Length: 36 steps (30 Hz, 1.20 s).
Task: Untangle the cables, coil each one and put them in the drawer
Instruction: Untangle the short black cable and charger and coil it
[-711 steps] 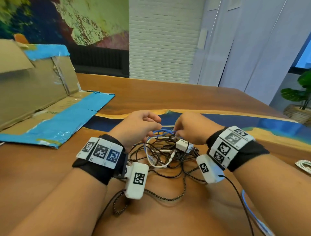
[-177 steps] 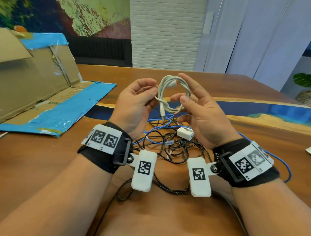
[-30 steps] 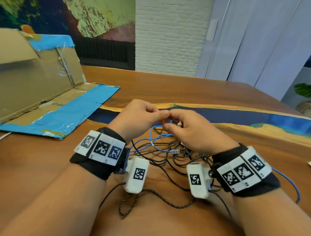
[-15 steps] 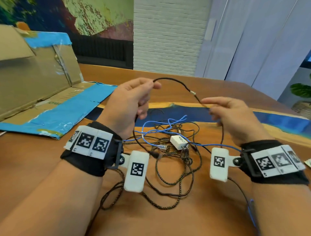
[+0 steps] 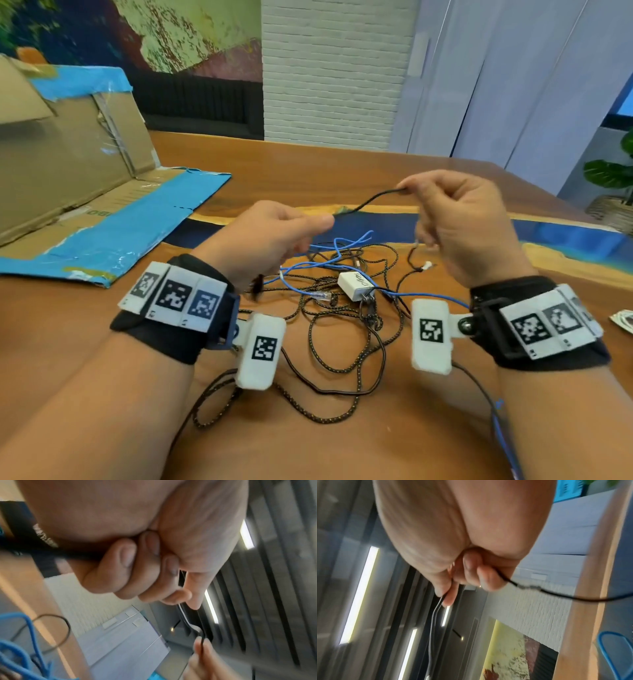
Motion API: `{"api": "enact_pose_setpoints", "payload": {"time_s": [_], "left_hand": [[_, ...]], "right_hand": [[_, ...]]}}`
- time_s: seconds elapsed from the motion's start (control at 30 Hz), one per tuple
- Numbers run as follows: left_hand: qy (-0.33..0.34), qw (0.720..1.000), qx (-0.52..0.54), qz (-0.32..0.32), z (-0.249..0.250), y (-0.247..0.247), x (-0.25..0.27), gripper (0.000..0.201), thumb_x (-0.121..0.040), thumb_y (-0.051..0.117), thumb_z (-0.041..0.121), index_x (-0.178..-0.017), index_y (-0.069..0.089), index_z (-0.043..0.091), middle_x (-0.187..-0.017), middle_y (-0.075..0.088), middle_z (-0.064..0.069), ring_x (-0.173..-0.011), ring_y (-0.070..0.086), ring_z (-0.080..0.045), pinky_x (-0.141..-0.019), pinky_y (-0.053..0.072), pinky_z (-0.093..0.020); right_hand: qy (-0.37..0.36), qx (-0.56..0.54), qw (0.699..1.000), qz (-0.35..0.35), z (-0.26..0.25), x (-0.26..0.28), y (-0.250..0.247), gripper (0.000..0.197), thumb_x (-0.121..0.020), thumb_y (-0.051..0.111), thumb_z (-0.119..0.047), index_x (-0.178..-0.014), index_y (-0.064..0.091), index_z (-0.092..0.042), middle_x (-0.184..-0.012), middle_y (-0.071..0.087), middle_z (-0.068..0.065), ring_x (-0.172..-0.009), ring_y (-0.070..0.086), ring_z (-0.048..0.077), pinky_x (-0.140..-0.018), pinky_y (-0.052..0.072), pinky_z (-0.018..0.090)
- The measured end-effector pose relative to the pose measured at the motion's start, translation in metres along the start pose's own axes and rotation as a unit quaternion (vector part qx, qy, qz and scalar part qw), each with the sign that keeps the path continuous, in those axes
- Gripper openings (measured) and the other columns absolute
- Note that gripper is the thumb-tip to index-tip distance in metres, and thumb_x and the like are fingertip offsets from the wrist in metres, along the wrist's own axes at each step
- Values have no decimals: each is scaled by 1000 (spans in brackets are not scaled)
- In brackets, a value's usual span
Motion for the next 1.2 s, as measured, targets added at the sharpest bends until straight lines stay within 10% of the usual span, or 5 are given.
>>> {"api": "enact_pose_setpoints", "payload": {"time_s": [0.27, 0.43, 0.87, 1.07, 1.2], "left_hand": [[130, 882, 452, 27, 35, -10, 0, 35, -107, 34, 25, -104, 67, 14, -59, 39, 7, -48, 36, -8, -52, 38, -22], [136, 927, 337, 93, 22, -6, -7, 29, -109, 36, 14, -108, 64, 12, -96, 76, -2, -101, 71, -18, -97, 52, -31], [6, 967, 243, -82, 8, 45, 4, 38, -106, 39, 21, -99, 72, 5, -50, 21, 6, -38, 18, -10, -50, 28, -32], [63, 894, 444, -3, 24, 23, 1, 39, -109, 34, 21, -135, 57, 4, -70, 58, 2, -45, 42, -5, -47, 42, -19], [71, 902, 422, 64, 20, 12, 1, 34, -109, 36, 16, -137, 55, 13, -101, 77, -5, -101, 74, -22, -97, 56, -38]], "right_hand": [[95, 180, 951, -232, 33, 26, 56, 24, -105, 55, -19, -104, 77, -28, -70, 71, -6, -48, 48, 5, -50, 42, 22], [103, 168, 888, -416, 31, 67, 113, 35, -105, 57, -22, -86, 78, -43, -79, 75, 4, -53, 55, 16, -58, 49, 29], [19, 33, 997, -64, 17, 14, 31, 12, -96, 69, -17, -86, 75, -11, -50, 56, -11, -44, 44, 4, -48, 38, 21], [117, 123, 941, -293, 39, 42, 89, 28, -109, 44, -24, -126, 66, -29, -78, 74, 5, -64, 55, 21, -64, 47, 31], [124, 188, 898, -379, 43, 64, 115, 32, -108, 49, -24, -138, 58, -31, -89, 77, 1, -60, 65, 12, -62, 58, 28]]}}
Point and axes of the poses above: each hand's wrist, its own x-axis away from the middle knuckle, its own y-axis out of the palm, z = x × y, the point moved 10 cm from there along -x, towards the middle knuckle
